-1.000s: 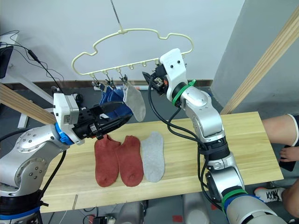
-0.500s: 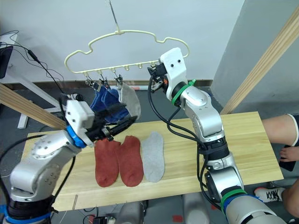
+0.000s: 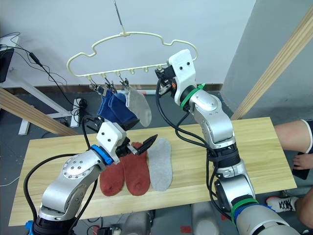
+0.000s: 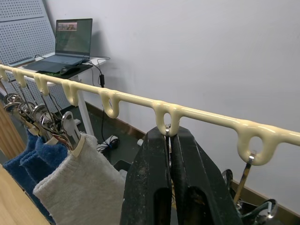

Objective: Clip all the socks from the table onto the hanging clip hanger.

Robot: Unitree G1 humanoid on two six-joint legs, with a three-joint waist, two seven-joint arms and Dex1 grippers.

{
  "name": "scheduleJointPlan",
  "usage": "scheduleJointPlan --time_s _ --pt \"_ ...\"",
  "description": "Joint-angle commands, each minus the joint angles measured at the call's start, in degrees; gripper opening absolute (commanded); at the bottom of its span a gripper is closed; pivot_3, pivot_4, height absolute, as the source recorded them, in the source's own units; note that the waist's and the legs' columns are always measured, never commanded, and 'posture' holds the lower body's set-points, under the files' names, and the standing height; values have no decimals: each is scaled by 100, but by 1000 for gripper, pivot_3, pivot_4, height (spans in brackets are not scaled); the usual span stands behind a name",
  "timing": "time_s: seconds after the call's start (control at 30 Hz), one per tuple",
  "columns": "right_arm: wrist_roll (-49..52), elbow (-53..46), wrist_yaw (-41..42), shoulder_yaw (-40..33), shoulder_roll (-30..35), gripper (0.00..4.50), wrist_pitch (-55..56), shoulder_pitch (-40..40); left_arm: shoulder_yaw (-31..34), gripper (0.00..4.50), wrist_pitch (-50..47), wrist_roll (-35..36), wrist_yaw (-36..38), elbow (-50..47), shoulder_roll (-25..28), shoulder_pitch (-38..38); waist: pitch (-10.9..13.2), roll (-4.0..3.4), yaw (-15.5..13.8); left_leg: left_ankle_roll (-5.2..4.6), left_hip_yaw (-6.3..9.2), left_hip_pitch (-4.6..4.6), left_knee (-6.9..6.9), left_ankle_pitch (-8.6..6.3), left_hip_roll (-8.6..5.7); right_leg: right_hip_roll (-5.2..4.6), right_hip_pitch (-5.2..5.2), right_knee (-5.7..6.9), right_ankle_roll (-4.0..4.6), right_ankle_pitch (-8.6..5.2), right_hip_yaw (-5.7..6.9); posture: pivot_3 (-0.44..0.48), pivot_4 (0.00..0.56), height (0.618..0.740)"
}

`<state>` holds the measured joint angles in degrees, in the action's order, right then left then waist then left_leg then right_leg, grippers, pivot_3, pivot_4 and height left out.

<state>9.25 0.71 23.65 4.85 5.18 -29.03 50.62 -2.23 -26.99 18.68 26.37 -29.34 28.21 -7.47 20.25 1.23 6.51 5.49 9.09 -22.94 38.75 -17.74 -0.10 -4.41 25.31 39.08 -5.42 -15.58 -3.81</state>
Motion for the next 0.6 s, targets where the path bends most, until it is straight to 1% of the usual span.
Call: scheduleJointPlan --time_s 0.03,0.1,0.4,0.6 --pt "104 -218 63 33 -9 1187 6 57 131 4500 99 -16 -22 -143 -53 10 0 0 0 0 0 0 0 0 0 0 0 0 0 0 0 -93 352 740" --pt "82 -271 66 90 12 1891 -15 23 147 4500 79 11 -3 -160 -63 6 0 0 0 0 0 0 0 0 0 0 0 0 0 0 0 -93 353 740" --pt "-67 -615 -169 212 112 1891 -219 -153 280 4500 32 142 93 -240 -37 -14 0 0 -1 0 0 0 0 0 0 0 0 0 0 0 1 -91 356 740" --pt "-156 -1067 -339 337 120 1891 -661 -359 489 4500 -119 648 270 -354 -91 -232 0 0 -7 0 0 -1 0 0 0 0 0 0 0 0 0 -94 358 740"
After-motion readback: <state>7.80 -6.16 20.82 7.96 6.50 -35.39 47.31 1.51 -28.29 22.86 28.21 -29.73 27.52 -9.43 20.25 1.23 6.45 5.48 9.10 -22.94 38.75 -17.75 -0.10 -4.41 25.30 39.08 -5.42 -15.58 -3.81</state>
